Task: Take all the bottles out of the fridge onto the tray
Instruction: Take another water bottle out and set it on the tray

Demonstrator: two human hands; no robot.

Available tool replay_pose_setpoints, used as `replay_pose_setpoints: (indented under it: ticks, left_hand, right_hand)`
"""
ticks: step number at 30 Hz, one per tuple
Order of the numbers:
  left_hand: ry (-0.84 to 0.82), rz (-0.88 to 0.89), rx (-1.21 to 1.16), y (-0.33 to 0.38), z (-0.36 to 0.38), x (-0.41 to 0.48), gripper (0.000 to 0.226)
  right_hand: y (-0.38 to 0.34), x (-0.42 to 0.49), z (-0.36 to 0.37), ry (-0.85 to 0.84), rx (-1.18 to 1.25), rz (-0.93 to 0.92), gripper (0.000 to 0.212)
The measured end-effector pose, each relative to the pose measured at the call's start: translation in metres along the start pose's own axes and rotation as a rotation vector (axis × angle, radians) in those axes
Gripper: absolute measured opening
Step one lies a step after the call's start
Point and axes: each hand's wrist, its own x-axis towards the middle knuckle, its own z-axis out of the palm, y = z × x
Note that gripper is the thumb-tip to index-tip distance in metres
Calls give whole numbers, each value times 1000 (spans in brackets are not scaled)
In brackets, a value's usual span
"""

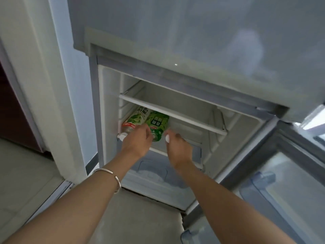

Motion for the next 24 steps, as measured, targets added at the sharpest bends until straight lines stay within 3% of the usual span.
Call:
replay_pose_setpoints:
  ticks: [3,7,9,12,17,20,24]
  left_hand:
    - [-151,-48,7,20,-17,-14,26]
    - [-467,16,34,30,-27,-23,70]
    - [-533,85,-31,67,-54,-54,66]
    - [-510,120,-252,122,-93,-96,37]
    - [-433,198,-442,206,-145,-128,24]
    - [-333,273,-534,266,-169,-146,26]
    - [-277,383,-597,347,-178,-170,39]
  right_hand:
    - [-15,-20,-54,21,30,-76,32]
    - [-37,-54,-137,78,91,-136,40]
    - [-40,-74,-183,114,128,-128,41]
    - [-34,-99,-252,151,217,-59,42]
    - [-4,-140,-342,382,431,-71,37]
    - [23,-171,-372,543,437,-94,37]
    - [63,-207,-387,640,317,-85,67]
